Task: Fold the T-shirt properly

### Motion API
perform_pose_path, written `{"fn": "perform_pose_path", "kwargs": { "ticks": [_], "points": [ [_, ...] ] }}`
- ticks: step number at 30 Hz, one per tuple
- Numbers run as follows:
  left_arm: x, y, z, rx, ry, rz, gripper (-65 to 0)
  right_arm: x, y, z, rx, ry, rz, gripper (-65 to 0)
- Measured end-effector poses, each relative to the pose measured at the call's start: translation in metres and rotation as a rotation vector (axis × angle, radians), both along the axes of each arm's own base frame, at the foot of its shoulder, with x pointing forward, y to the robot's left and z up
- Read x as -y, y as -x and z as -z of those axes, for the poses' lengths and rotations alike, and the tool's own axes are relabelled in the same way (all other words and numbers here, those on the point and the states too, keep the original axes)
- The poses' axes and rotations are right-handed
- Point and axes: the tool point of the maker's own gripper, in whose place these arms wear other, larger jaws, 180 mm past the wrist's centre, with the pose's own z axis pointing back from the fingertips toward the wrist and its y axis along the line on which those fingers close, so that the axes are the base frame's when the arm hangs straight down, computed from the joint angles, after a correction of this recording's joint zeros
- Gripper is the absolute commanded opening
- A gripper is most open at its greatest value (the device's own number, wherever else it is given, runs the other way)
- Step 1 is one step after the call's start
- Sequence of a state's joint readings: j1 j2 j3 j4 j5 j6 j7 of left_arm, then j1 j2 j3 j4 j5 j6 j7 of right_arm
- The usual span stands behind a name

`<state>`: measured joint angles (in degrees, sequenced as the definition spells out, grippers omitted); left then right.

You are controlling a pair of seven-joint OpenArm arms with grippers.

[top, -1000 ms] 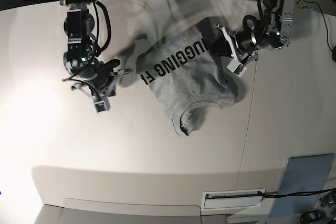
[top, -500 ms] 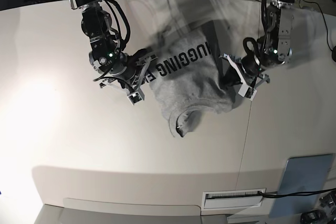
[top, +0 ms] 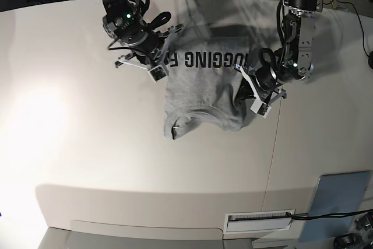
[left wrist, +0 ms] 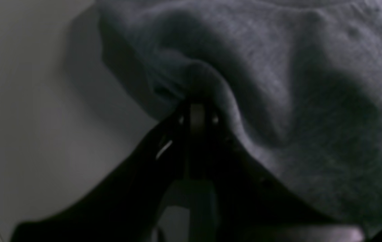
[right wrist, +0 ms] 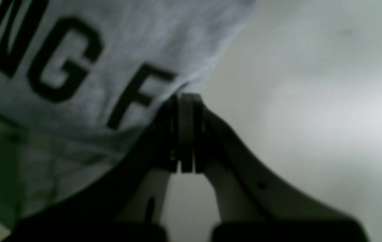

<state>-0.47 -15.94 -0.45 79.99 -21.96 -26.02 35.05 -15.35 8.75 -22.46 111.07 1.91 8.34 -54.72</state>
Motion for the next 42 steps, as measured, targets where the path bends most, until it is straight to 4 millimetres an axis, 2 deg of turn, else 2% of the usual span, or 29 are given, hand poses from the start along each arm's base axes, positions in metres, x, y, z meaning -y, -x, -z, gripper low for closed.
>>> {"fn": "perform_pose_path", "kwargs": {
  "ticks": [3,7,10,14,17,22,26,29,31,33,36,39,42],
  "points": [
    [-0.014,0.006,-0.006,-0.029,-0.022,-0.009,-63.0,0.021,0.001,-0.017,0.048,0.021,0.050,-65.0],
    [-0.042,0.016,-0.032,0.036,-0.048,-0.040,-63.0,0.067,0.007,-0.038,0.092,0.068,0.152,-65.0],
    [-0.064,0.037,-0.044,0.058,-0.055,-0.095,-63.0,0.098,0.020,-0.050,0.092,0.063,0.236,-65.0],
    [-0.088,0.085,-0.053,0.038,-0.027,-0.145,-63.0,0.144,0.050,-0.061,0.067,0.112,0.339,-65.0],
    [-0.099,0.123,-0.056,0.011,-0.028,-0.148,-63.0,0.161,0.081,-0.059,0.002,0.121,0.387,-65.0],
    [-0.128,0.204,-0.031,-0.180,-0.103,-0.205,-63.0,0.186,0.152,-0.044,-0.191,0.195,0.444,-65.0],
    [-0.135,0.270,-0.014,-0.339,-0.111,-0.228,-63.0,0.190,0.208,-0.035,-0.346,0.235,0.437,-65.0],
    [-0.131,0.323,0.007,-0.456,-0.084,-0.225,-63.0,0.198,0.250,-0.016,-0.453,0.261,0.461,-65.0],
    [-0.123,0.359,0.030,-0.554,-0.057,-0.219,-63.0,0.209,0.277,0.005,-0.512,0.298,0.476,-65.0],
    [-0.113,0.393,0.057,-0.653,-0.030,-0.217,-62.8,0.214,0.300,0.031,-0.564,0.293,0.489,-65.0],
    [-0.098,0.433,0.098,-0.785,0.010,-0.237,-62.8,0.218,0.327,0.078,-0.666,0.263,0.499,-65.0],
    [-0.083,0.456,0.135,-0.890,0.038,-0.272,-62.8,0.226,0.342,0.123,-0.736,0.254,0.500,-65.0],
    [-0.071,0.457,0.161,-0.946,0.077,-0.313,-62.8,0.224,0.347,0.162,-0.772,0.191,0.505,-65.0]
  ]
}}
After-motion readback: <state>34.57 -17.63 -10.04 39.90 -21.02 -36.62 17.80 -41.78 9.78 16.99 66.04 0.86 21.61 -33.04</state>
